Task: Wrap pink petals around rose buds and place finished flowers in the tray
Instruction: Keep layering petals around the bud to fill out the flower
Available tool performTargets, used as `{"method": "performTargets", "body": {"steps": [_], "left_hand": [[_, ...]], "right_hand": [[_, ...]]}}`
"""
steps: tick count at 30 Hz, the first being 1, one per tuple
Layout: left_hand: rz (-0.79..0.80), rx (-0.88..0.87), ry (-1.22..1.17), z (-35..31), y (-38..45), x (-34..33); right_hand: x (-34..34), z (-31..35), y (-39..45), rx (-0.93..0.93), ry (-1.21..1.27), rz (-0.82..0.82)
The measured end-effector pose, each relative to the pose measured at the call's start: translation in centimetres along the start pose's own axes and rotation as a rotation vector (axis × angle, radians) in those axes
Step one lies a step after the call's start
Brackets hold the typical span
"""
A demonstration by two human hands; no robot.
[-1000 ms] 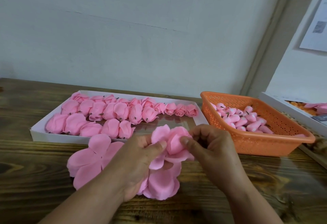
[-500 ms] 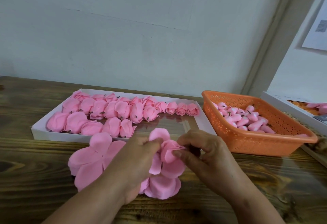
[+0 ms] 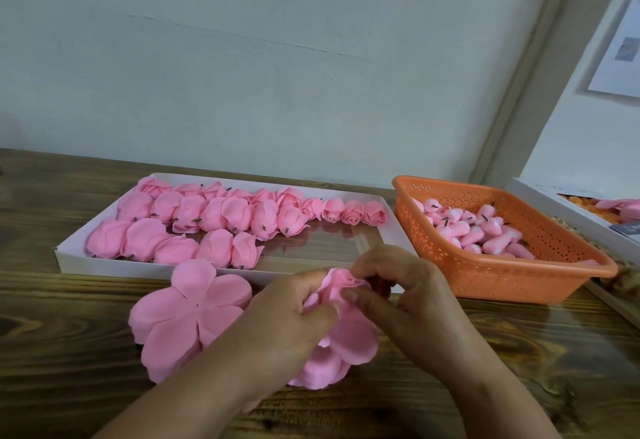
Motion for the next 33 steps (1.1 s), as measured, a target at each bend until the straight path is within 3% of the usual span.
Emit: {"method": "performTargets", "body": {"steps": [16, 30, 33], "left_hand": [[-0.08, -0.005, 0.135, 0.4, 0.1, 0.7], [-0.107, -0.036, 0.123, 0.0, 0.3, 1.0], [-0.058, 0.02, -0.141, 0.1, 0.2, 0.3]], "right_hand": [[-1.2, -3.0, 0.3, -0.313, 0.364, 0.206], [-1.3, -2.3, 0.3, -0.213, 0.383, 0.201], [-0.8, -2.7, 0.4, -0.203, 0.38, 0.184]]}}
Point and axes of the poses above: each hand's wrist, its own y-axis towards the middle knuckle, its own x-axis out of the back of the hand, z = x × y, the point moved 9 cm from there along y, towards the middle knuckle, and after that the axes turned 15 degrees about -x, right-handed, at the moved point
